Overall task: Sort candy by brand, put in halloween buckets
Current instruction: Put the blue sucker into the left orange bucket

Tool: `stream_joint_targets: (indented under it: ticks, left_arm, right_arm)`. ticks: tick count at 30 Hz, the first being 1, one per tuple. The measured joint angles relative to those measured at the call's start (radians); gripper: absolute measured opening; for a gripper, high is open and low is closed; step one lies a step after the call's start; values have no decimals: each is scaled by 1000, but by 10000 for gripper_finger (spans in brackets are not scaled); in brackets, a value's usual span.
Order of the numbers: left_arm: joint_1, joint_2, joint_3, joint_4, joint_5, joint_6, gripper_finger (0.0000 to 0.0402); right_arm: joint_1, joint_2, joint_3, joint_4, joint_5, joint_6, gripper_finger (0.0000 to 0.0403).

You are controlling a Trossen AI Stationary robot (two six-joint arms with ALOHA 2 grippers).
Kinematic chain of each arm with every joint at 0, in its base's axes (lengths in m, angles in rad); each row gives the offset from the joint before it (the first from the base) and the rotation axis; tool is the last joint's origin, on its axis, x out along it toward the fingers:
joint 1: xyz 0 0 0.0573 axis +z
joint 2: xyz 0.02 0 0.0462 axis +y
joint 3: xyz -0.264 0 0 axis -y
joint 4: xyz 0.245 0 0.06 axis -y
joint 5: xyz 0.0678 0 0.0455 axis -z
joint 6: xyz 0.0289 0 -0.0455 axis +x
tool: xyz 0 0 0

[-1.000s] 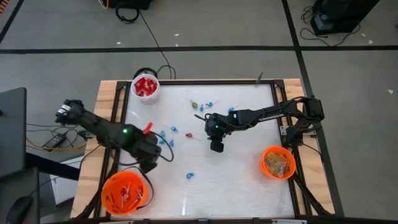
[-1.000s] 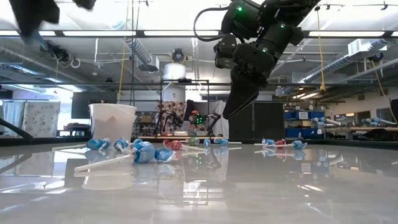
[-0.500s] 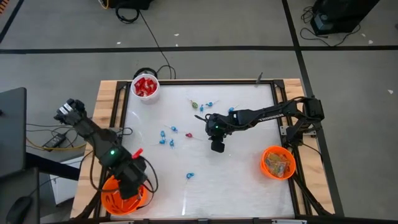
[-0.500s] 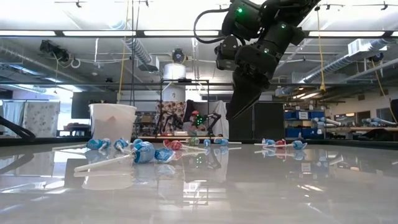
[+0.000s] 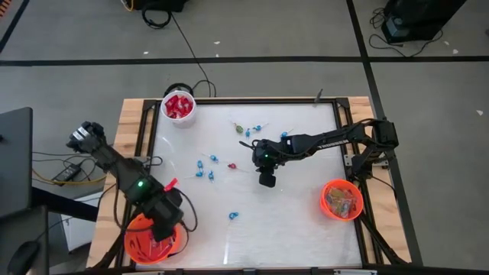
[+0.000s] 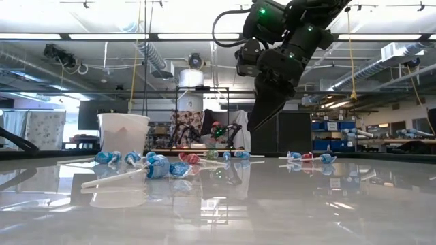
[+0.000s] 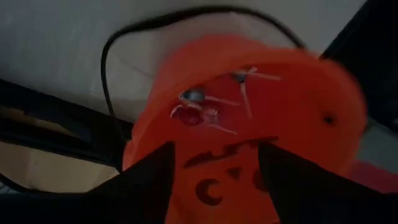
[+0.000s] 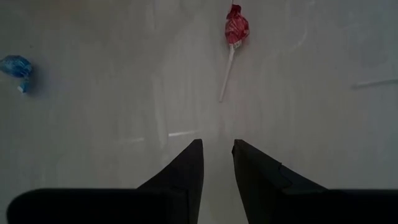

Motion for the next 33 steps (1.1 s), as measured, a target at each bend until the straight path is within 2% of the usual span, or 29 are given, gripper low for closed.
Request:
stream_joint_targets:
  ticks: [4,8,11,17,20,25,33]
  left_arm:
    - [67,0,72,-14,-100,103,246]
    - [135,-2,129,-17,-347,231,244]
    - [193,0,118,-15,-512,352,240]
    - [338,59,-35,32,-545,506,239]
    - [396,81,-139,165,-588,559,239]
    - [477,87,-296,428,-581,661,239]
    - [576,86,-414,497,-576,732,239]
  right_arm:
    - [-8,0,0,18,1,-8,100]
    - [-12,0,0,39,4,-12,100]
    - [-11,0,0,40,1,-19,100]
    - [-11,0,0,37,0,-26,100]
    - [-11,0,0,36,0,-26,100]
    - [-11,0,0,31,0,-27,100]
    - [-11,0,-6,31,0,-45,100]
